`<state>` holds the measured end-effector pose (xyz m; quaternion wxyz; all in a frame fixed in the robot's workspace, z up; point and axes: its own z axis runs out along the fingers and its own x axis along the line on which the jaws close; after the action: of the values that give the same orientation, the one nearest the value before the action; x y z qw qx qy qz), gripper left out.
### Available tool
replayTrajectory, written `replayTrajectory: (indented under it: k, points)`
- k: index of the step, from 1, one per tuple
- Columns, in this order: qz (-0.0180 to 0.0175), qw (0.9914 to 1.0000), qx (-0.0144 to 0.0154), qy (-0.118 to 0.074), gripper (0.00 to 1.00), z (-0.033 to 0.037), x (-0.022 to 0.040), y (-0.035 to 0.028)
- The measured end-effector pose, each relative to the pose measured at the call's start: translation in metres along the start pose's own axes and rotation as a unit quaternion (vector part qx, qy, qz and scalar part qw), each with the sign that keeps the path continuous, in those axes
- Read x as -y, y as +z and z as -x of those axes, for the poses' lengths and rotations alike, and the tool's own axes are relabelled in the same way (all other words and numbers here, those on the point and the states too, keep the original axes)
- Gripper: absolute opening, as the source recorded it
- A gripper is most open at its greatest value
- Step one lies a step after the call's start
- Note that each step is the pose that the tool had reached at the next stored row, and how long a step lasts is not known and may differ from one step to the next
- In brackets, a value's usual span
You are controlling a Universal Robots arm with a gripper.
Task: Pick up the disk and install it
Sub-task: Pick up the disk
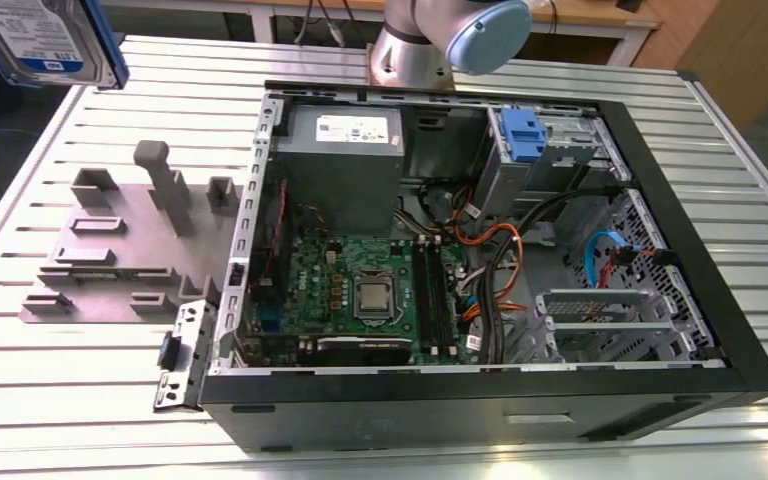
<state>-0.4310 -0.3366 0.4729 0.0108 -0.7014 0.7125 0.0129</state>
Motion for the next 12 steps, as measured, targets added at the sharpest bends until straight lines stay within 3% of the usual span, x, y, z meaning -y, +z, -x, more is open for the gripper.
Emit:
replayTrajectory:
  k: [12]
  points:
    - [0.0000, 1.00000, 0.0000, 0.000, 0.37, 0.0003, 0.0000, -0.0079]
